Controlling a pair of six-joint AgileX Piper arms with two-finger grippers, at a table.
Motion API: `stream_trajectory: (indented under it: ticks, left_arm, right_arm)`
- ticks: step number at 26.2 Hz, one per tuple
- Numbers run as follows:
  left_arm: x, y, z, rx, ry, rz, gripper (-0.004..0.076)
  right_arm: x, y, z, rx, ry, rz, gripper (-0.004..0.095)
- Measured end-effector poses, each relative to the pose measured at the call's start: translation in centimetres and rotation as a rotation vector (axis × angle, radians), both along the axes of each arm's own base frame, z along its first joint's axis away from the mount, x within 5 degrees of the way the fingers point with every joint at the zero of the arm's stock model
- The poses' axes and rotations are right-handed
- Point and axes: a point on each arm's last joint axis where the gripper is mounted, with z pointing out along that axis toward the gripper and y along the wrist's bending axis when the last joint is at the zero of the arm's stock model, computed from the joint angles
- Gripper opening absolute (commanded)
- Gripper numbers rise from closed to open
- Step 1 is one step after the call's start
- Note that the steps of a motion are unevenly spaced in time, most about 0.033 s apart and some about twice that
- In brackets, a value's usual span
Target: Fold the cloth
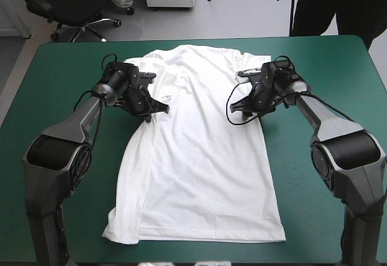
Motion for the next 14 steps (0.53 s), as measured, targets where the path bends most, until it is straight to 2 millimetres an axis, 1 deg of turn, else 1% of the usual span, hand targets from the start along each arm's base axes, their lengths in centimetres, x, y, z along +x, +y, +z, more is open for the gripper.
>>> stream_trajectory:
  ticks: [2,3,4,5,6,11,14]
  left_arm:
    - [0.02,-0.01,0.00,-0.001,-0.002,0.000,-0.0017]
    - [0.03,-0.01,0.01,-0.001,-0.003,0.000,-0.0017]
    - [0.03,-0.01,0.01,-0.001,-0.003,0.000,-0.0017]
    - [0.03,-0.01,0.01,-0.001,-0.003,0.000,-0.0017]
    - [0.03,-0.01,0.01,-0.001,-0.003,0.000,-0.0017]
    - [0.03,0.00,0.01,0.000,-0.004,0.000,-0.0017]
    - [-0.12,0.13,0.42,0.002,-0.015,0.000,-0.0017]
  right_arm:
    - [0.28,0.16,-0.31,0.005,0.010,0.002,0.0325]
    - [0.32,0.13,-0.42,0.000,0.016,0.004,0.0198]
    - [0.42,-0.03,-0.58,-0.017,0.026,0.011,0.0128]
    - [0.43,-0.10,-0.76,-0.029,0.035,0.016,0.0024]
    - [0.49,-0.26,-0.85,-0.041,0.037,0.018,-0.0018]
    - [0.66,-0.62,-0.76,-0.054,0.038,0.016,-0.0018]
    - [0.77,-0.72,-0.44,-0.049,0.037,0.012,-0.0017]
